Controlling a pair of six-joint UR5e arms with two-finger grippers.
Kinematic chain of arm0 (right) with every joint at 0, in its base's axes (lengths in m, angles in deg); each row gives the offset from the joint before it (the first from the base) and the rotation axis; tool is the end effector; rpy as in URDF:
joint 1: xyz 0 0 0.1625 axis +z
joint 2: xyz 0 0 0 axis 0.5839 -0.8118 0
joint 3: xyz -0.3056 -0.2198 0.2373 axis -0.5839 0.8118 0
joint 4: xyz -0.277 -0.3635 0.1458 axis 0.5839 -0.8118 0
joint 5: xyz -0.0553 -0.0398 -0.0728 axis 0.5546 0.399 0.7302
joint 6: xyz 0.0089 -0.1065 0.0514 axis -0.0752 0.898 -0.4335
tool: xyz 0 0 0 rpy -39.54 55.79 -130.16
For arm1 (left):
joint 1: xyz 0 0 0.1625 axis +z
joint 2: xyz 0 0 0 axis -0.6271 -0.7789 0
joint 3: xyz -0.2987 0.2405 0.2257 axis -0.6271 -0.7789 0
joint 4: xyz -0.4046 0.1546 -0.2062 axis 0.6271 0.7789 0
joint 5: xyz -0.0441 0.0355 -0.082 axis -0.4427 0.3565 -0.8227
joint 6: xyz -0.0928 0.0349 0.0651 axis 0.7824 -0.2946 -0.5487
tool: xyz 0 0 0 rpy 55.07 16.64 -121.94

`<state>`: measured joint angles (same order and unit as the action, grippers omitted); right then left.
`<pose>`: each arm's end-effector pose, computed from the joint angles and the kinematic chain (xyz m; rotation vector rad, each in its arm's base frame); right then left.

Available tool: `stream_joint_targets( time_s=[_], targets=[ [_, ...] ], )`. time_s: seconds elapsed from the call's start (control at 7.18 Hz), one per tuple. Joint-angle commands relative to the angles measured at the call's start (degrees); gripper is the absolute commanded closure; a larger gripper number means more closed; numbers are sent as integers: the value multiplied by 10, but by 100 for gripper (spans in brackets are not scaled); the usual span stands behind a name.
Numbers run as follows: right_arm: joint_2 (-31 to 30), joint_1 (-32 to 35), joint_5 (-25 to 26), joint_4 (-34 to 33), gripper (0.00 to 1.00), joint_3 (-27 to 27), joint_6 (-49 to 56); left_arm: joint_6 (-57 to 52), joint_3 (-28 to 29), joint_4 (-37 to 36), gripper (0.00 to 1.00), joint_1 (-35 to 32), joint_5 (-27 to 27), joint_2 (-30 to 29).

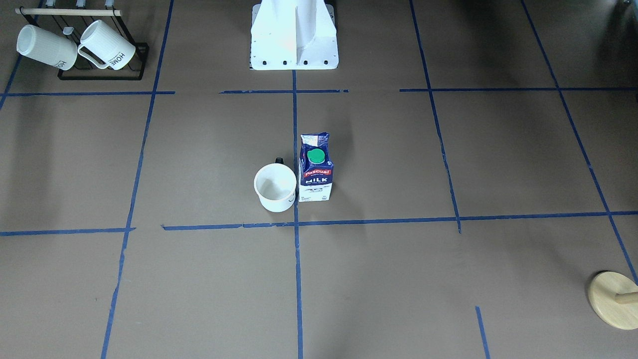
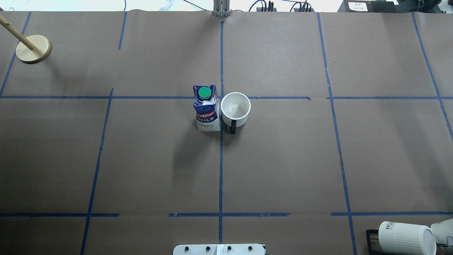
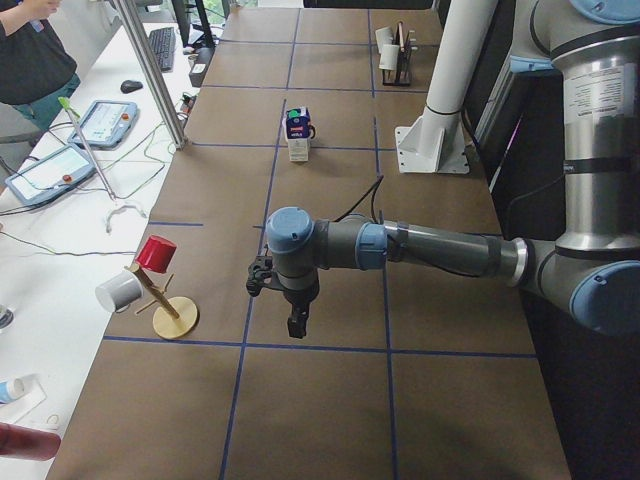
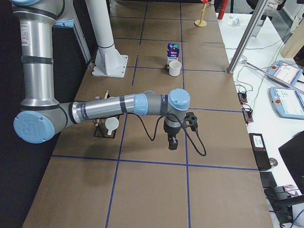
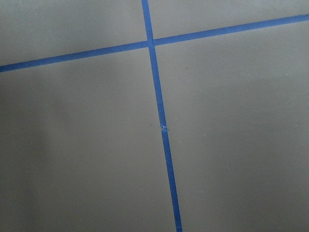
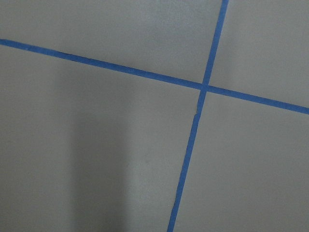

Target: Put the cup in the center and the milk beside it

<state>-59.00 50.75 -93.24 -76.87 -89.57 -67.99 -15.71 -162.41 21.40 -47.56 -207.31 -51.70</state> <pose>0.0197 -0.5439 0.5968 0.0493 -0.7440 -0.2212 -0.0219 -0.4985 0.6302 0.0175 0.7416 0.1594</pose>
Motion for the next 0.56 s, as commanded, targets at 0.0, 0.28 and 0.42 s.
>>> stream_joint_targets(
  time_s=[0.0, 0.28, 0.42],
  targets=[
    [0, 0, 0, 0, 0, -18, -5, -2, -4, 0, 0, 0, -4, 3],
    [8, -1, 2, 0, 0, -11, -15, -2, 0, 1, 0, 1, -3, 0],
    [4, -1, 4, 0, 0, -8, -9, -2, 0, 2, 0, 2, -2, -1]
  ],
)
